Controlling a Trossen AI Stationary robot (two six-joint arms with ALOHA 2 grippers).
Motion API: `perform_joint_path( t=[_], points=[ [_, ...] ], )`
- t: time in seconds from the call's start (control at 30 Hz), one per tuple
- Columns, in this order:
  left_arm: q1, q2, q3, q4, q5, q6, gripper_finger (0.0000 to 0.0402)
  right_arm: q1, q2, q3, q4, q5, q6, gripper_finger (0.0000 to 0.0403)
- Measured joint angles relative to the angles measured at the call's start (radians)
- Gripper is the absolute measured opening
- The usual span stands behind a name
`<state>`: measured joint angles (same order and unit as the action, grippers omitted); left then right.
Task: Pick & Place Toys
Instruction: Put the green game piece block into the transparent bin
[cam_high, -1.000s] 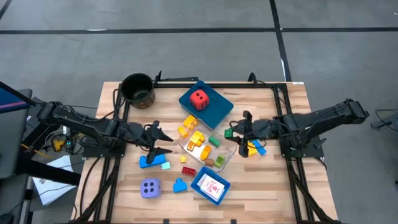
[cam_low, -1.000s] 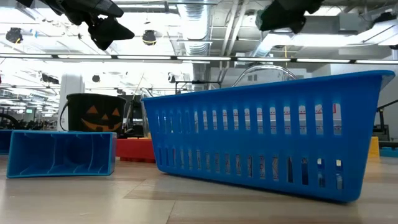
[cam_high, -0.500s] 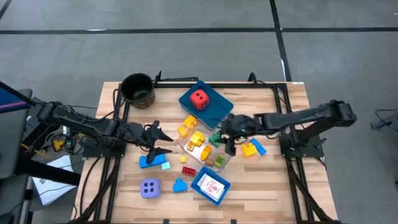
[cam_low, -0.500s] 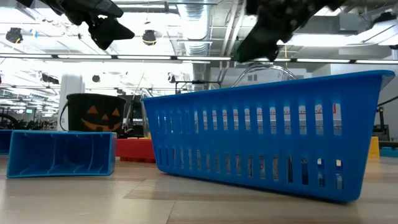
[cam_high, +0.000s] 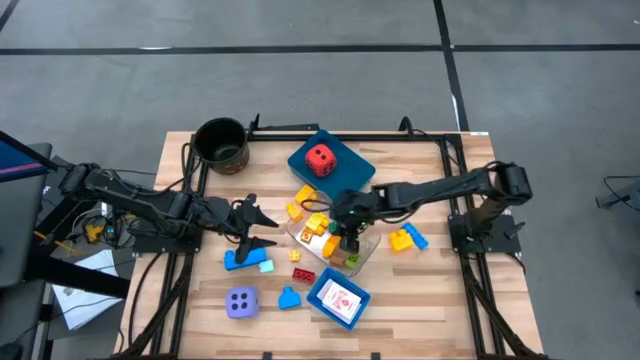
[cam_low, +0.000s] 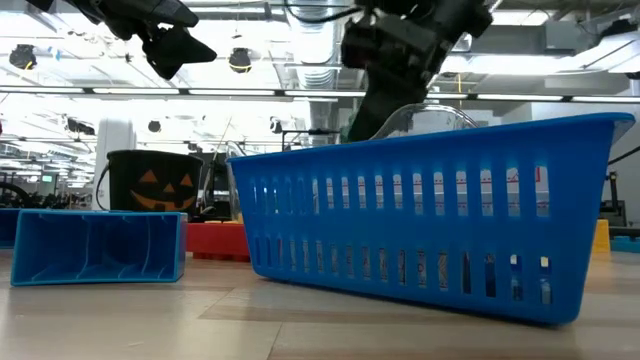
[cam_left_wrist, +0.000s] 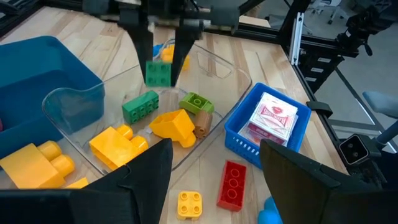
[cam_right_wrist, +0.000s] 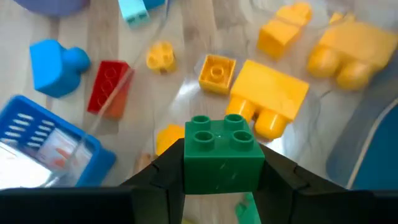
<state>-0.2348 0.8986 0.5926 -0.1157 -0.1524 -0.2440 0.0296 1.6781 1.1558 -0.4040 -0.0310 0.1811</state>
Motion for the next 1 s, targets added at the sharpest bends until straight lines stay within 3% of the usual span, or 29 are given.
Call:
perform_joint_path(
  t=[0.27, 1.0],
  points=[
    [0.0, 0.0, 0.0, -0.001, 0.0, 0.0, 0.0237, 0.005, 0.046, 0.049, -0.167, 0.004, 0.01, 0.0139],
    [0.0, 0.0, 0.0, 0.001, 0.0, 0.0, 0.0237, 0.039, 0.099, 0.047, -0.222, 0.004, 0.02, 0.0141]
  ],
)
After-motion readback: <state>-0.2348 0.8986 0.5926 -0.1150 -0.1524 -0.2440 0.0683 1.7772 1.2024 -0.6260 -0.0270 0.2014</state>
